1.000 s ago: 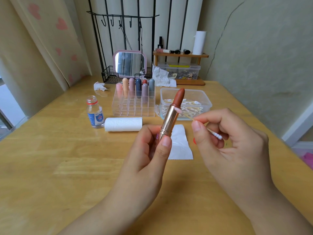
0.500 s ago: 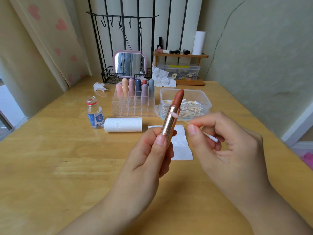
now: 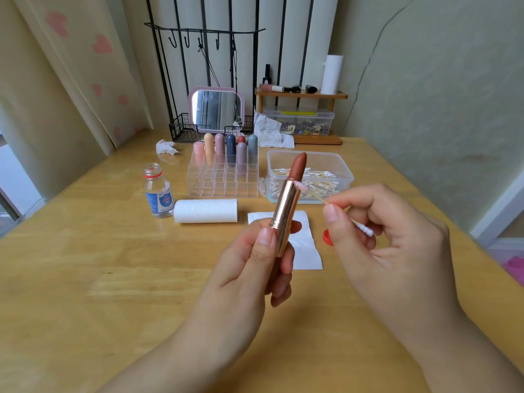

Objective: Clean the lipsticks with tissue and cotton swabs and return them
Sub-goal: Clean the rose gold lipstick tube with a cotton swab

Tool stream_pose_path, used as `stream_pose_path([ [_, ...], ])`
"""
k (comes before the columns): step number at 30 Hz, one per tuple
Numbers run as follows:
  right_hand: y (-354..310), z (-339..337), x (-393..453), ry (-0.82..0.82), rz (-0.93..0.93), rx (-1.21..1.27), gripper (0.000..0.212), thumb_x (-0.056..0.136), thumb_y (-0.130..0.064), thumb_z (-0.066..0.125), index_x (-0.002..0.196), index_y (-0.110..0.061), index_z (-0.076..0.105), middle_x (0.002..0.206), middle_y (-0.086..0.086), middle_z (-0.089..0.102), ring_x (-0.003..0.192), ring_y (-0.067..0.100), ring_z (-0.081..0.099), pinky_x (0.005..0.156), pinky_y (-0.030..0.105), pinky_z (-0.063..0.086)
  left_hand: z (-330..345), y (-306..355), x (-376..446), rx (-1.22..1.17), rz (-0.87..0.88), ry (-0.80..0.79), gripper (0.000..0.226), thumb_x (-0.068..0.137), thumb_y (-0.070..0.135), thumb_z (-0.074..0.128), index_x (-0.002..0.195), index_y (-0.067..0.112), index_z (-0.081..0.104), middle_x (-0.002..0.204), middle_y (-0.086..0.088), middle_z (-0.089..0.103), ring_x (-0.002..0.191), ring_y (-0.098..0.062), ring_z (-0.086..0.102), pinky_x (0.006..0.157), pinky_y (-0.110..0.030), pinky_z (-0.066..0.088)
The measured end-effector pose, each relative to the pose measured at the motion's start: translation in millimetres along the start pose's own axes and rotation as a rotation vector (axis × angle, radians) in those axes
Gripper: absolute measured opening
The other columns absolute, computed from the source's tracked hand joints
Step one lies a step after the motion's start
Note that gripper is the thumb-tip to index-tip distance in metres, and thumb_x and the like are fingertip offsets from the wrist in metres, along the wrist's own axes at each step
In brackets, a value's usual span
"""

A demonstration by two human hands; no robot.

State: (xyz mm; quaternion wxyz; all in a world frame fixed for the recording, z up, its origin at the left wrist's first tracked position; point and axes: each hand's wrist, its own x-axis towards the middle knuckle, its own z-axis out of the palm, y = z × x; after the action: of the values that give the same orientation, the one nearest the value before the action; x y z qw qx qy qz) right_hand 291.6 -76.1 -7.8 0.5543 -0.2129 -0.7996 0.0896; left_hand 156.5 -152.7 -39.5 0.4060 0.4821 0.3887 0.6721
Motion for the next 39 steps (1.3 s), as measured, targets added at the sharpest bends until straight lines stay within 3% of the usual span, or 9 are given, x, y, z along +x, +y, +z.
stream_pose_path([
  [9,-1.4,1.5,-1.4,-0.053,-0.042,0.006,0.015,0.086,-0.018,0.058,0.075,-0.010,0.065,0.054,-0.006,0.041,0.054,0.006,0.037,0.053,0.016,0.035,-0.3,2.4,-0.3,-0.145,-0.058,0.005,0.038,0.076,0.040,0.058,0.104,0.013,0.060,0.062,0.003,0.042,0.046,-0.009,0.035,0.048,-0.019,0.035],
  [14,-3.4,2.9,-3.1,-0.131,-0.034,0.056,0.014,0.084,-0.018,0.059,0.073,-0.011,0.065,0.055,-0.010,0.037,0.054,0.000,0.037,0.055,0.009,0.031,-0.2,1.1,-1.0,-0.174,-0.035,0.010,0.018,0.070,0.026,0.065,0.086,0.028,0.058,0.058,0.002,0.036,0.045,-0.010,0.032,0.047,-0.020,0.035],
  [18,-1.9,-2.6,-0.1,-0.055,0.017,0.089,0.013,0.087,-0.021,0.058,0.078,-0.013,0.063,0.051,-0.002,0.047,0.049,0.008,0.046,0.051,0.015,0.036,-2.8,1.4,-0.3,-0.144,-0.021,-0.021,0.024,0.076,0.029,0.061,0.093,0.015,0.054,0.065,-0.004,0.050,0.048,-0.012,0.042,0.050,-0.021,0.040],
  [21,-0.4,-5.1,1.4,-0.015,0.044,0.080,0.014,0.089,-0.023,0.056,0.080,-0.015,0.062,0.051,0.005,0.049,0.048,0.025,0.054,0.049,0.024,0.037,-3.1,1.4,-0.2,-0.123,-0.017,-0.031,0.030,0.080,0.032,0.058,0.097,0.008,0.051,0.071,-0.001,0.056,0.052,-0.013,0.046,0.052,-0.021,0.041],
  [27,0.1,-4.1,2.3,-0.006,0.033,0.042,0.014,0.089,-0.021,0.056,0.079,-0.012,0.062,0.051,0.005,0.049,0.049,0.027,0.057,0.051,0.020,0.037,-1.9,1.3,-0.6,-0.122,-0.024,-0.015,0.031,0.078,0.033,0.059,0.096,0.008,0.054,0.071,-0.002,0.053,0.053,-0.011,0.043,0.052,-0.022,0.041],
  [33,0.5,-3.5,2.1,-0.018,-0.011,0.009,0.014,0.088,-0.018,0.057,0.080,-0.010,0.064,0.052,0.004,0.051,0.050,0.017,0.053,0.053,0.016,0.038,-1.2,0.8,-1.5,-0.138,-0.024,-0.003,0.030,0.077,0.032,0.061,0.096,0.009,0.056,0.070,-0.002,0.047,0.052,-0.010,0.040,0.051,-0.021,0.040],
  [39,-4.7,-0.4,-0.6,-0.131,-0.058,0.017,0.014,0.082,-0.016,0.058,0.070,-0.010,0.064,0.059,-0.021,0.032,0.054,0.002,0.036,0.056,0.005,0.030,-2.6,0.0,0.3,-0.136,-0.035,-0.009,0.020,0.077,0.033,0.060,0.090,0.017,0.061,0.069,-0.002,0.050,0.052,-0.011,0.040,0.052,-0.021,0.040],
])
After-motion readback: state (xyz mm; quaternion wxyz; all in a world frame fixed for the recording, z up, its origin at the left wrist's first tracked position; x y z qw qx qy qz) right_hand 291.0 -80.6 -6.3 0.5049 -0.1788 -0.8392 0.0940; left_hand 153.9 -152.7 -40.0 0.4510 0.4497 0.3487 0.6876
